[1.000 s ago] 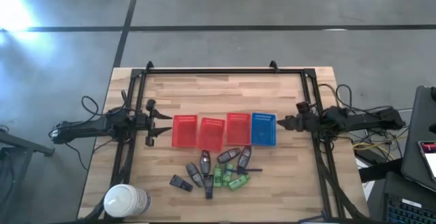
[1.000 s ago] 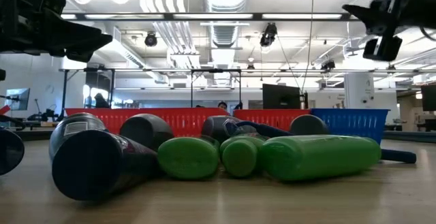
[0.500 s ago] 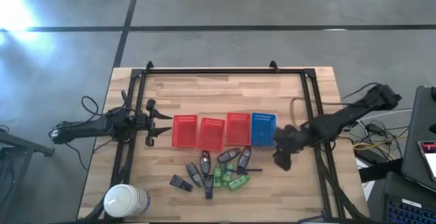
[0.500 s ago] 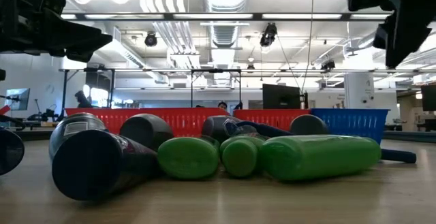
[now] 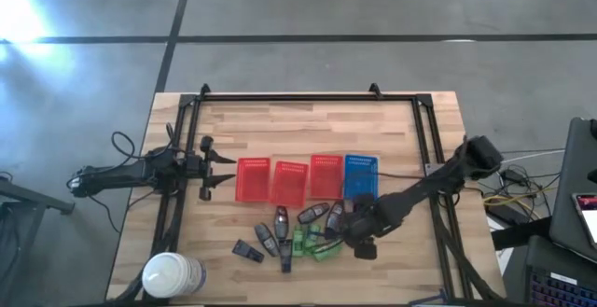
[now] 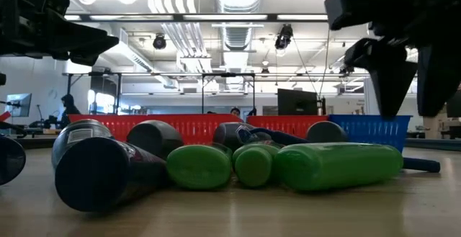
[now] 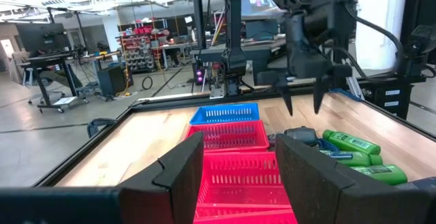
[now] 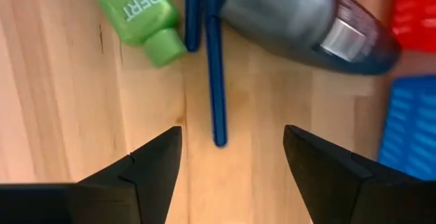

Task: Pick & Place Travel size toiletries
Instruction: Put the razor into the blue bin

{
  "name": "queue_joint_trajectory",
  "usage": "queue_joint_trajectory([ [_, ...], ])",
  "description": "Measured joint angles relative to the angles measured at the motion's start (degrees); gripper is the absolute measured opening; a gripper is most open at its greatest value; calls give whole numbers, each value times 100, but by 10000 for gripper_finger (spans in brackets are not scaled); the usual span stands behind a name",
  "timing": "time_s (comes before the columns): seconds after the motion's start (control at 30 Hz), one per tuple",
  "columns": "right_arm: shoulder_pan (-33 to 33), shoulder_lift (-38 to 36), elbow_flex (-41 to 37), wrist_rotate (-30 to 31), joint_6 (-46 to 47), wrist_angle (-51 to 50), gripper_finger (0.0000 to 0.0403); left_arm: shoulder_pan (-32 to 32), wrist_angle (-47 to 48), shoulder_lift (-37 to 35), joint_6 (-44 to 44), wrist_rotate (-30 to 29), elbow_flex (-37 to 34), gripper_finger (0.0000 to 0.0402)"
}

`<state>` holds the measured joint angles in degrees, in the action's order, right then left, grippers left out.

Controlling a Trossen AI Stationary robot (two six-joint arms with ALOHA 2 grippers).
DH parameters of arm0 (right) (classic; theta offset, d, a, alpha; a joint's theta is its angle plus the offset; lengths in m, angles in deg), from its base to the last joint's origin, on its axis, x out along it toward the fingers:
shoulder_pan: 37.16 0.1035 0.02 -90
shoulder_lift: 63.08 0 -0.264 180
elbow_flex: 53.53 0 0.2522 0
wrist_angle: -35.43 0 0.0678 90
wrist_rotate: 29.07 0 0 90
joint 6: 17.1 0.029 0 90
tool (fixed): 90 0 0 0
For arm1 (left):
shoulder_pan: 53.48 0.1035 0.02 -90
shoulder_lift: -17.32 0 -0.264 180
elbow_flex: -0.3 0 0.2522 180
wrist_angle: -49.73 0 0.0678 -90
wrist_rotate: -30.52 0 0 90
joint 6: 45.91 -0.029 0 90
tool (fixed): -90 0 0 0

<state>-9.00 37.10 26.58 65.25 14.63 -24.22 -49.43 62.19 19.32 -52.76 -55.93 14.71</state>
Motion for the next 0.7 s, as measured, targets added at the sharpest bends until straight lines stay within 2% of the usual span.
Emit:
queue_joint_trajectory([
  [0.17,11,462,145,28,-226,20,236,0,0,0,0,-2,0,188],
  [0.27,11,583,158,253,-245,140,218,0,0,0,0,0,0,188],
  [0.7,7,592,-372,313,-182,1230,160,-2,0,2,0,-2,0,188],
])
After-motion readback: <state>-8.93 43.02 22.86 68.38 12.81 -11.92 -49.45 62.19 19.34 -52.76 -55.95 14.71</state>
